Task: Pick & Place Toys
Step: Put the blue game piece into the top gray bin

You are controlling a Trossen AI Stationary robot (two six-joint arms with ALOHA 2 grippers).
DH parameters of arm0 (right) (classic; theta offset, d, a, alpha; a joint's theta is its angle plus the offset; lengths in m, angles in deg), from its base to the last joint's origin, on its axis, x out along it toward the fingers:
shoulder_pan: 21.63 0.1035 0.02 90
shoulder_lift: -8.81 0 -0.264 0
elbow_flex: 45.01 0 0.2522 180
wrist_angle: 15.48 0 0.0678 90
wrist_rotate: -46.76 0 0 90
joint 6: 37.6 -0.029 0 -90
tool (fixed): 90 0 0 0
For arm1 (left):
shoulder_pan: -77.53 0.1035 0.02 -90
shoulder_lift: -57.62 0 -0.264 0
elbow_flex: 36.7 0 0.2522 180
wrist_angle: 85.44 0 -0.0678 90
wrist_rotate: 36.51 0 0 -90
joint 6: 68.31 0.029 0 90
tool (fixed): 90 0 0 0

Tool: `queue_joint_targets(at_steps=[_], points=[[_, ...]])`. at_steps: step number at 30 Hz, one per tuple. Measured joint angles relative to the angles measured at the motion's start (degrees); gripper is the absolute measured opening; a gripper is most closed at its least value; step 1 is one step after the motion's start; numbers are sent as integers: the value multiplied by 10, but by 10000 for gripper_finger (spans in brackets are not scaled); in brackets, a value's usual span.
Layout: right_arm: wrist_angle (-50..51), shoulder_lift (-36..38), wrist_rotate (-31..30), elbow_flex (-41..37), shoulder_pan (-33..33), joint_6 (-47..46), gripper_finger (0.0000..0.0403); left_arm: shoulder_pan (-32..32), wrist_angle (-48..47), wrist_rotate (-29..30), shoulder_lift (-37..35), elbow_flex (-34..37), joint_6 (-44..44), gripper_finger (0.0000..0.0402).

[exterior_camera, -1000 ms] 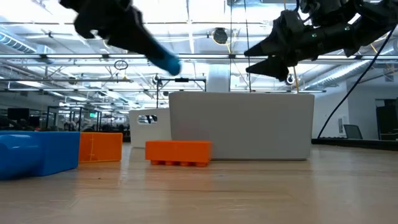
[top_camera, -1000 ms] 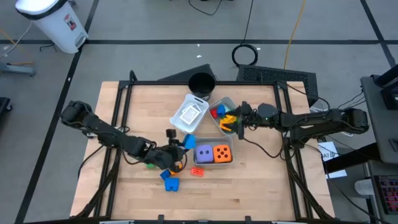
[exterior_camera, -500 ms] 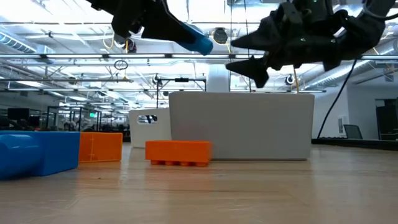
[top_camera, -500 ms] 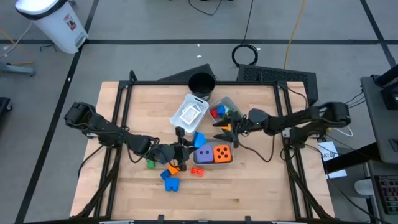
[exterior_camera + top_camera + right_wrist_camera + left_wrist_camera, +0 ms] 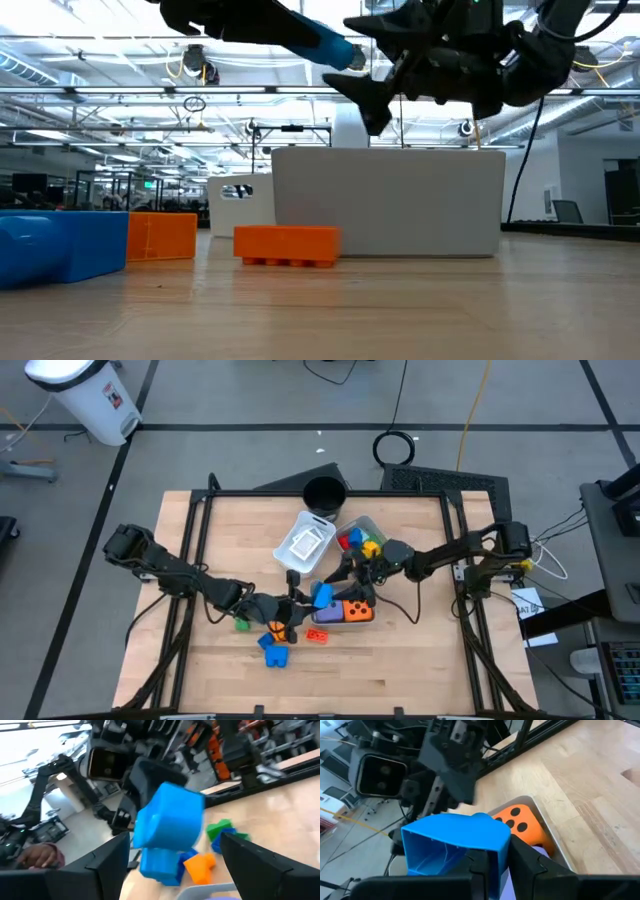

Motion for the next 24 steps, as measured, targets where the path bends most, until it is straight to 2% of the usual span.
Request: queue_joint_targets(at_steps=[9, 12, 15, 19, 24], points=[[6, -48, -4, 60, 47, -8, 269, 5, 0, -7, 5, 0, -10, 61], [7, -51, -5, 65, 51, -9, 235, 5, 5, -9, 5, -1, -19, 54], [6, -51, -5, 65, 50, -23, 181, 5, 5, -10, 5, -1, -18, 52], [6, -51, 6, 65, 42, -46, 102, 5, -4, -1, 5, -1, -19, 69], [8, -48, 31, 65, 27, -40, 97, 5, 2, -1, 5, -1, -60, 100]])
